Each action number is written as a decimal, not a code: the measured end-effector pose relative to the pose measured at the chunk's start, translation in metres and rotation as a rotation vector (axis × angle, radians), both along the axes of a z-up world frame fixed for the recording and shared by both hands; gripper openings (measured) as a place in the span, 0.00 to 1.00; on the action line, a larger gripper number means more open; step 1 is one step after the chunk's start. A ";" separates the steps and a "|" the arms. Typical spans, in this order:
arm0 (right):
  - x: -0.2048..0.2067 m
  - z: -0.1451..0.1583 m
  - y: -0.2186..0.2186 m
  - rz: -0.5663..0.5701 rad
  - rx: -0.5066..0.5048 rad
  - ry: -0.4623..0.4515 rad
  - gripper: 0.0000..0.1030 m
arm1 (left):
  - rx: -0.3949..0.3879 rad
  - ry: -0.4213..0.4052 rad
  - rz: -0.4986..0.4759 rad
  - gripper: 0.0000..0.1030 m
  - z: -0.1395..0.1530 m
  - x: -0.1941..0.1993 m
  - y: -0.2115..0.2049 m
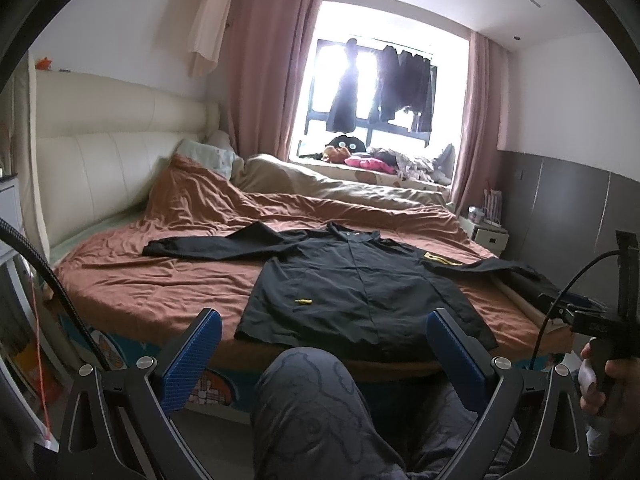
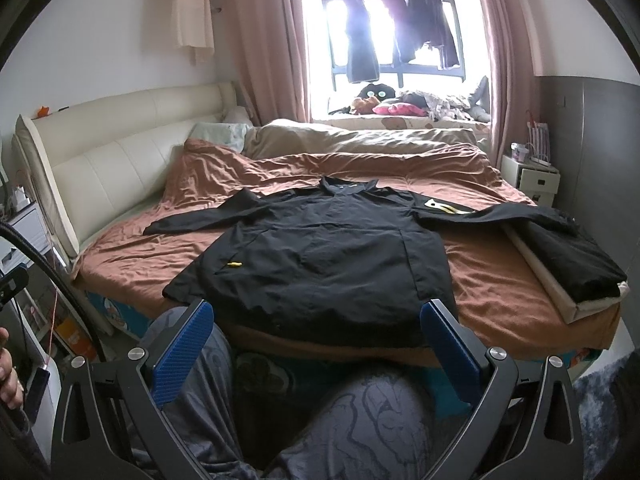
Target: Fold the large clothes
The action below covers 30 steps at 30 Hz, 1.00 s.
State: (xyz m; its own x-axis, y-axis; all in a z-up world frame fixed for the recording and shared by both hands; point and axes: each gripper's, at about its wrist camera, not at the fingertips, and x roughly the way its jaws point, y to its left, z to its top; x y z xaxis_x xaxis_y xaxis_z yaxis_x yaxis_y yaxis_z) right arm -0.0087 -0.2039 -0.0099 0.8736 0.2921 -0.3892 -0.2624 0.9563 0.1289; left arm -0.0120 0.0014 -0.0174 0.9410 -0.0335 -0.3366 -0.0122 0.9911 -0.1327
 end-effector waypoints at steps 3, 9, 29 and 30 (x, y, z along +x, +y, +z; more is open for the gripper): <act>0.000 0.000 -0.001 0.001 0.001 0.003 1.00 | -0.003 0.001 -0.010 1.00 0.005 -0.003 0.010; 0.000 0.002 -0.002 -0.005 0.001 -0.005 1.00 | 0.000 -0.007 -0.014 1.00 0.006 -0.006 0.012; -0.011 0.005 0.009 0.001 0.012 -0.020 1.00 | -0.027 -0.022 -0.002 1.00 0.004 -0.021 0.022; -0.012 0.005 0.009 0.002 0.014 -0.023 1.00 | -0.032 -0.026 0.000 1.00 0.003 -0.023 0.022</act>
State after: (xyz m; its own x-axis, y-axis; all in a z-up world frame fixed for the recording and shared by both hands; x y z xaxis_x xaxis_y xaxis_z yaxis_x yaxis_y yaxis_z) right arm -0.0202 -0.1945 -0.0047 0.8820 0.2990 -0.3644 -0.2670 0.9540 0.1365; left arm -0.0352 0.0238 -0.0142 0.9496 -0.0437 -0.3105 -0.0084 0.9863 -0.1646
